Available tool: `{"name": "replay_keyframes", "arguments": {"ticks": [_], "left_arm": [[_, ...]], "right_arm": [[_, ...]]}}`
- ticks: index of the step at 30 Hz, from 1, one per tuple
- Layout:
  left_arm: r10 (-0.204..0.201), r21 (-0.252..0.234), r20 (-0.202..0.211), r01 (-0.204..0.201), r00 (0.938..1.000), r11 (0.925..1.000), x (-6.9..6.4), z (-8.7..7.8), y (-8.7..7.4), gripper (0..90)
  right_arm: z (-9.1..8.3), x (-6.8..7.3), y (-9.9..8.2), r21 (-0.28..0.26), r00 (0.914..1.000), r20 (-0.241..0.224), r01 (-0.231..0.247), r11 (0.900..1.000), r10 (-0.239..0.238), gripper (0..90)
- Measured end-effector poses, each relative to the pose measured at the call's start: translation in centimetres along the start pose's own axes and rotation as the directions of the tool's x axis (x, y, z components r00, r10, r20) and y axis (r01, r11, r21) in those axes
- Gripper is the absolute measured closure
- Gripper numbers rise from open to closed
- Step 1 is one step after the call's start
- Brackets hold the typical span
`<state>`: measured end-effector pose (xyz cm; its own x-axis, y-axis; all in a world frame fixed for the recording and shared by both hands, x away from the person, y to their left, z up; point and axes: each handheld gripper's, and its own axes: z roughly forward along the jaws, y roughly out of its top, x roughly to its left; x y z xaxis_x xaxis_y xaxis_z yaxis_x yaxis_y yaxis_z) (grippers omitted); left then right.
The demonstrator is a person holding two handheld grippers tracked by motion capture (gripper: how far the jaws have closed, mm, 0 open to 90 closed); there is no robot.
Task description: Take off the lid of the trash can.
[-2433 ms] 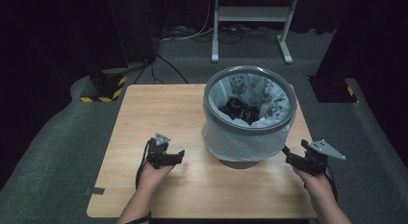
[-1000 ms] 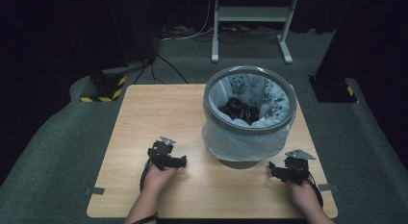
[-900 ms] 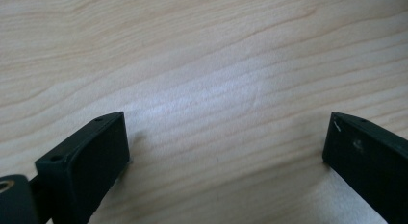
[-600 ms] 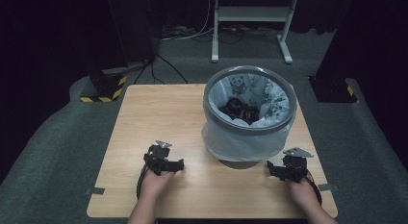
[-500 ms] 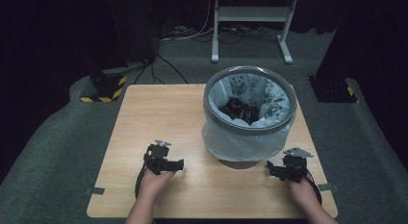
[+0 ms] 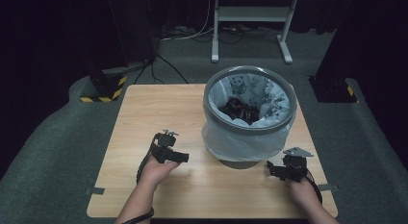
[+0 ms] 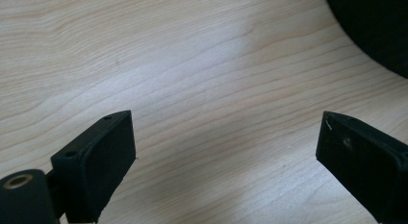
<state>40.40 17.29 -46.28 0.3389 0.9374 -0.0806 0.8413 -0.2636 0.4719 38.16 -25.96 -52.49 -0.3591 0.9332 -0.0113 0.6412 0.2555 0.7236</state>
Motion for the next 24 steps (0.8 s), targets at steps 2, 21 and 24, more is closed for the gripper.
{"name": "replay_keyframes", "arguments": {"ticks": [2, 21, 24], "left_arm": [[-0.02, 0.029, 0.014, 0.02, 0.9997, 0.9994, 0.3, -0.1, 0.2, 8.7], [-0.069, 0.353, -0.034, 0.077, 0.997, 0.9324, 1.8, -2.0, 2.2, 23.5], [-0.058, 0.383, -0.023, 0.062, 0.998, 0.9216, 1.9, -2.7, 3.0, 23.9]], "right_arm": [[0.0, -0.1, 0.0, -0.001, 1.0, 0.0, 0.004, 1.0, -0.004, 10.2], [0.0, -0.1, 0.0, -0.001, 1.0, -0.002, 0.005, 1.0, -0.005, 10.3], [0.0, -0.1, 0.0, 0.0, 1.0, -0.003, 0.006, 1.0, -0.006, 10.4]]}}
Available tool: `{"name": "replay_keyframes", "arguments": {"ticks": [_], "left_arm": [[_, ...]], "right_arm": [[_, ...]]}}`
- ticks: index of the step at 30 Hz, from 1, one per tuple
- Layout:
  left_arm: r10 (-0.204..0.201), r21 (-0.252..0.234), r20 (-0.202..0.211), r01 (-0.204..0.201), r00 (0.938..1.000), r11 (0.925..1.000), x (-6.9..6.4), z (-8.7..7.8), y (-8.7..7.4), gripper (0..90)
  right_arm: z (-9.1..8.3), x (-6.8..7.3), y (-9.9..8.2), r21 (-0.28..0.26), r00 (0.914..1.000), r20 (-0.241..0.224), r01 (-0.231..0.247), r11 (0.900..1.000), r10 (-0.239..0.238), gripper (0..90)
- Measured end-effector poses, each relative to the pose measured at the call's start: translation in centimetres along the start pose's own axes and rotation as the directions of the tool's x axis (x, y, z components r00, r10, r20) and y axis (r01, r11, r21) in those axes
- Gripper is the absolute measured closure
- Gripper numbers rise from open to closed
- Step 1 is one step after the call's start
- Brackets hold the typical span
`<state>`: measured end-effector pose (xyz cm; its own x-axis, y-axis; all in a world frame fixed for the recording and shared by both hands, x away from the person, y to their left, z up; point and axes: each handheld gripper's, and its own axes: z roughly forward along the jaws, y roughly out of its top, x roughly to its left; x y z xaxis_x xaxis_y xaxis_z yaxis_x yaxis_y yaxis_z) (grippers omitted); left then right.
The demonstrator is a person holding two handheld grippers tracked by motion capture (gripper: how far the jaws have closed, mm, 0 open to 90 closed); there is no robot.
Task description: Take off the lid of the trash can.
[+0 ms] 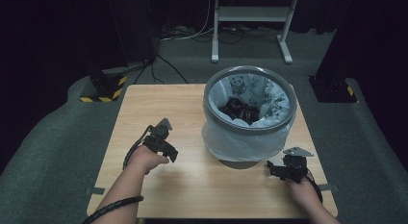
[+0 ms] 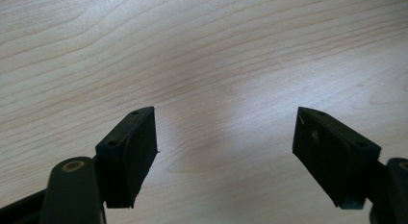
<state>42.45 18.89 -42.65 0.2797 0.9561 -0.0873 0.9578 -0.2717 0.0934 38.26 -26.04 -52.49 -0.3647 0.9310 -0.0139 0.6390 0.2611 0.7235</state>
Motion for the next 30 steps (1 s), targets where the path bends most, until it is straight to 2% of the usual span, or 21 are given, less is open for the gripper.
{"name": "replay_keyframes", "arguments": {"ticks": [1, 3, 6, 9, 10, 13, 18, 21, 24, 30], "left_arm": [[0.001, 0.011, -0.017, -0.001, 0.9999, 0.9999, 0.0, -0.5, 0.2, 25.2], [0.002, 0.023, -0.009, -0.001, 1.0, 0.9997, -0.1, -0.9, 0.5, 28.9], [0.003, 0.053, -0.033, -0.001, 0.9994, 0.9986, -0.2, -1.7, 0.9, 29.1], [-0.013, 0.06, -0.012, 0.014, 0.9998, 0.9981, -0.3, -2.8, 1.3, 29.5], [-0.004, 0.059, -0.007, 0.004, 1.0, 0.9983, -0.5, -3.2, 1.3, 32.3], [0.02, 0.052, 0.009, -0.02, 0.9998, 0.9985, -1.3, -4.4, 1.6, 30.1], [-0.001, 0.035, -0.008, 0.002, 1.0, 0.9994, -1.7, -6.7, 2.3, 28.4], [-0.018, 0.047, -0.025, 0.019, 0.9995, 0.9987, -1.8, -7.7, 2.7, 29.1], [-0.036, 0.066, -0.02, 0.037, 0.9992, 0.9971, -1.8, -8.6, 3.0, 30.7], [-0.058, 0.039, -0.006, 0.058, 0.9983, 0.9975, -2.0, -10.9, 3.9, 38.0]], "right_arm": [[0.0, 0.0, 0.0, 0.0, 1.0, -0.001, 0.001, 1.0, -0.001, 10.3], [0.0, 0.0, 0.0, -0.001, 1.0, -0.005, 0.0, 1.0, 0.0, 10.3], [0.0, 0.0, 0.0, -0.003, 1.0, -0.006, 0.002, 1.0, -0.002, 10.3], [0.0, -0.1, 0.0, -0.004, 0.9999, -0.007, 0.007, 1.0, -0.007, 10.4], [0.0, -0.1, 0.0, -0.005, 0.9999, -0.008, 0.007, 1.0, -0.007, 10.3], [0.1, -0.1, 0.0, -0.004, 0.9999, -0.011, 0.01, 0.9999, -0.01, 10.3], [0.1, -0.1, 0.0, -0.003, 0.9998, -0.019, 0.009, 1.0, -0.009, 10.4], [0.1, -0.1, 0.0, -0.003, 0.9998, -0.02, 0.009, 1.0, -0.009, 10.4], [0.0, -0.1, 0.0, -0.003, 0.9997, -0.021, 0.009, 1.0, -0.009, 10.4], [0.1, -0.1, 0.0, -0.003, 0.9997, -0.022, 0.01, 0.9999, -0.01, 10.4]]}}
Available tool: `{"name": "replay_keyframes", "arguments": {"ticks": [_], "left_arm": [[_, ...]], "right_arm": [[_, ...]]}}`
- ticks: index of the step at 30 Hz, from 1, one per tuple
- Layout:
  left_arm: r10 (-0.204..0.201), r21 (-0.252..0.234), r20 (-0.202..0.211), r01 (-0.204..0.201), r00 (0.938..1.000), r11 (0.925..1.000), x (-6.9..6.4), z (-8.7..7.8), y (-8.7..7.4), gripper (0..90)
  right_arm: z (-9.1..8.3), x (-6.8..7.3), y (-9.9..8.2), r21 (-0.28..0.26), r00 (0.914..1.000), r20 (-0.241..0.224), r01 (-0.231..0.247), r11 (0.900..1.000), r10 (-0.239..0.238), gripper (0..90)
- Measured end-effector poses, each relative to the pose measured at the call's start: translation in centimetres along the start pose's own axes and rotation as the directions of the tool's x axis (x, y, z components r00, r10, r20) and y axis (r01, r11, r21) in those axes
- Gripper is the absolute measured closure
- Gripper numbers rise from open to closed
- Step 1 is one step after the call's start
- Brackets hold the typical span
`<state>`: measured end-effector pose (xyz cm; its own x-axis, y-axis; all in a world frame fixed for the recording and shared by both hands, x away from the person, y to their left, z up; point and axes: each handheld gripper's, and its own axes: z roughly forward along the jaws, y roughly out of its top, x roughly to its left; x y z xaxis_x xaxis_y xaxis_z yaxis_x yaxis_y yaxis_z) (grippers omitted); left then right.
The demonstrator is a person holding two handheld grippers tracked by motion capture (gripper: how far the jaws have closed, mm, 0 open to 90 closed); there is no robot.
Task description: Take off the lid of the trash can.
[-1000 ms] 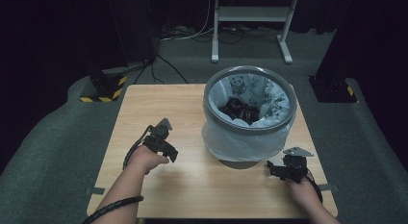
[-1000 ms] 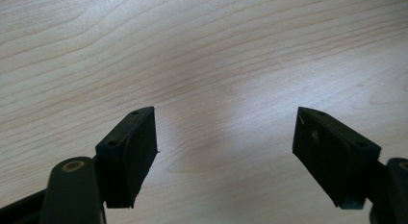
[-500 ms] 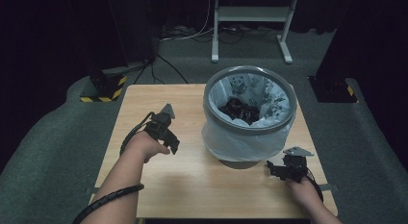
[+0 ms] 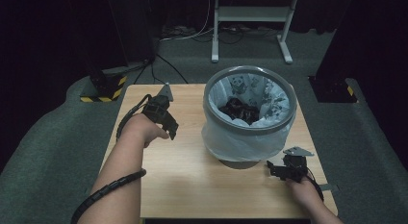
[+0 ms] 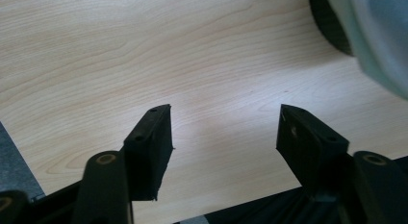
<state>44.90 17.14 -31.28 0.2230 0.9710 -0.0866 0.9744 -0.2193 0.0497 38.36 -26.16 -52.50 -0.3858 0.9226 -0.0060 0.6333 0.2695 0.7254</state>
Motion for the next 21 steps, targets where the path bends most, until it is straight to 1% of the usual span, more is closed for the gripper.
{"name": "replay_keyframes", "arguments": {"ticks": [4, 6, 9, 10, 11, 12, 13, 14, 18, 20, 21], "left_arm": [[-0.005, 0.0, 0.003, 0.005, 1.0, 1.0, -0.4, -1.5, 0.3, 39.9], [-0.02, -0.007, 0.01, 0.021, 0.9997, 0.9998, -0.4, -2.3, 0.5, 40.6], [-0.047, -0.014, 0.0, 0.047, 0.9989, 0.9988, -0.4, -3.2, 0.7, 41.7], [-0.046, -0.011, -0.006, 0.046, 0.9989, 0.9989, -0.3, -3.6, 0.8, 42.4], [-0.048, -0.011, -0.002, 0.048, 0.9988, 0.9988, -0.4, -3.9, 0.9, 42.3], [-0.054, -0.018, 0.005, 0.054, 0.9985, 0.9984, -0.5, -4.3, 1.0, 42.3], [-0.056, -0.022, 0.001, 0.056, 0.9984, 0.9982, -0.5, -4.6, 1.0, 42.3], [-0.064, -0.031, 0.013, 0.064, 0.9979, 0.9974, -0.7, -4.9, 1.1, 42.4], [-0.064, -0.05, 0.006, 0.064, 0.998, 0.9967, -1.3, -6.5, 1.5, 43.0], [-0.074, -0.067, 0.007, 0.074, 0.9972, 0.995, -1.8, -7.3, 1.7, 42.9], [-0.065, -0.072, -0.003, 0.065, 0.9979, 0.9953, -1.9, -7.8, 1.8, 42.9]], "right_arm": [[0.0, 0.0, 0.0, 0.001, 1.0, -0.001, 0.004, 1.0, -0.004, 10.3], [0.0, 0.0, 0.0, 0.001, 1.0, -0.002, 0.001, 1.0, -0.001, 10.4], [0.0, 0.1, 0.0, 0.003, 1.0, -0.003, -0.001, 1.0, 0.001, 10.3], [0.0, 0.0, 0.0, 0.003, 1.0, -0.003, -0.001, 1.0, 0.001, 10.3], [0.0, 0.1, 0.0, 0.004, 1.0, -0.004, -0.003, 1.0, 0.003, 10.3], [0.0, 0.1, 0.0, 0.004, 1.0, -0.004, -0.004, 1.0, 0.004, 10.3], [0.0, 0.1, 0.0, 0.004, 1.0, -0.004, -0.003, 1.0, 0.003, 10.3], [0.0, 0.1, 0.0, 0.004, 1.0, -0.004, -0.003, 1.0, 0.003, 10.3], [0.0, 0.0, 0.0, 0.002, 0.9999, -0.008, 0.008, 1.0, -0.008, 10.3], [0.0, 0.0, 0.0, 0.003, 0.9999, -0.009, 0.006, 1.0, -0.006, 10.3], [0.0, 0.0, 0.0, 0.003, 0.9999, -0.009, 0.005, 1.0, -0.005, 10.3]]}}
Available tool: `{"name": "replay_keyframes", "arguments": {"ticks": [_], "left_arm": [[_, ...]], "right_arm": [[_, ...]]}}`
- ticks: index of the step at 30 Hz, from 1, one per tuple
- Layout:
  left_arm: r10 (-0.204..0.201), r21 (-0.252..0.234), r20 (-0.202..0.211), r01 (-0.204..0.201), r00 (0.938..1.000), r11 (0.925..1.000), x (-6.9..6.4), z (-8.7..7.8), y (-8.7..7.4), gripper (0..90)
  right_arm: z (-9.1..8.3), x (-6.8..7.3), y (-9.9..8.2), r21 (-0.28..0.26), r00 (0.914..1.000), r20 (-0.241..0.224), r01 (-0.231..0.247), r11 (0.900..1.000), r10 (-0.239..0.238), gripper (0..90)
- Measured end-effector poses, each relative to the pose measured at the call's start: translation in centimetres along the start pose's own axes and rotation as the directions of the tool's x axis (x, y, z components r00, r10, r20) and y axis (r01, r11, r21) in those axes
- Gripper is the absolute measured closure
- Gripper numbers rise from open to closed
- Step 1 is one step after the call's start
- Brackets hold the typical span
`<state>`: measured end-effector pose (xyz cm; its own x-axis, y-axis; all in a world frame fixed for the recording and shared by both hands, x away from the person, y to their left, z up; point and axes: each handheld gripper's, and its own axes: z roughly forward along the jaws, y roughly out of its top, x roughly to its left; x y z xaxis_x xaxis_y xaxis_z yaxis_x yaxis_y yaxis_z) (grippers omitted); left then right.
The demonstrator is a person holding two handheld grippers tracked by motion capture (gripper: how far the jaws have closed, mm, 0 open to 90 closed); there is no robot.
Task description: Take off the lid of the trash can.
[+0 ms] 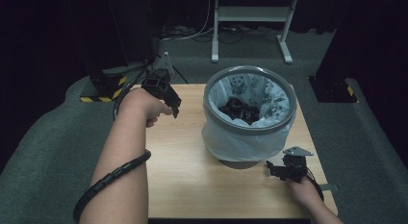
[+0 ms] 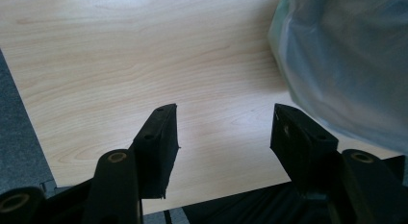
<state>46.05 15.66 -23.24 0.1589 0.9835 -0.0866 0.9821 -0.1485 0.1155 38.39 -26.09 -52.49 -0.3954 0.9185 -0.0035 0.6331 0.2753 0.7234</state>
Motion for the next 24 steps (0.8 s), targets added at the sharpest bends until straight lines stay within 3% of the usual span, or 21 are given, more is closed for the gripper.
{"name": "replay_keyframes", "arguments": {"ticks": [5, 7, 11, 14, 24], "left_arm": [[-0.014, -0.02, 0.016, 0.014, 0.9998, 0.9997, -1.0, -1.7, 0.6, 43.4], [-0.001, -0.02, 0.006, 0.001, 1.0, 0.9998, -1.4, -2.3, 0.8, 43.7], [-0.005, -0.025, 0.039, 0.006, 0.9992, 0.9997, -2.3, -3.1, 1.2, 43.8], [-0.001, -0.036, 0.032, 0.002, 0.9995, 0.9994, -2.7, -3.6, 1.5, 43.8], [0.023, -0.057, 0.036, -0.021, 0.9991, 0.9982, -5.1, -4.3, 2.5, 44.1]], "right_arm": [[0.0, 0.0, 0.0, 0.001, 1.0, 0.0, 0.004, 1.0, -0.004, 10.3], [0.0, 0.0, 0.0, 0.001, 1.0, 0.0, 0.004, 1.0, -0.004, 10.3], [0.0, 0.0, 0.0, 0.002, 1.0, -0.001, 0.001, 1.0, -0.001, 10.3], [0.0, 0.0, 0.0, 0.002, 1.0, -0.001, 0.001, 1.0, -0.001, 10.3], [0.0, 0.0, 0.0, 0.002, 1.0, -0.001, 0.001, 1.0, -0.001, 10.3]]}}
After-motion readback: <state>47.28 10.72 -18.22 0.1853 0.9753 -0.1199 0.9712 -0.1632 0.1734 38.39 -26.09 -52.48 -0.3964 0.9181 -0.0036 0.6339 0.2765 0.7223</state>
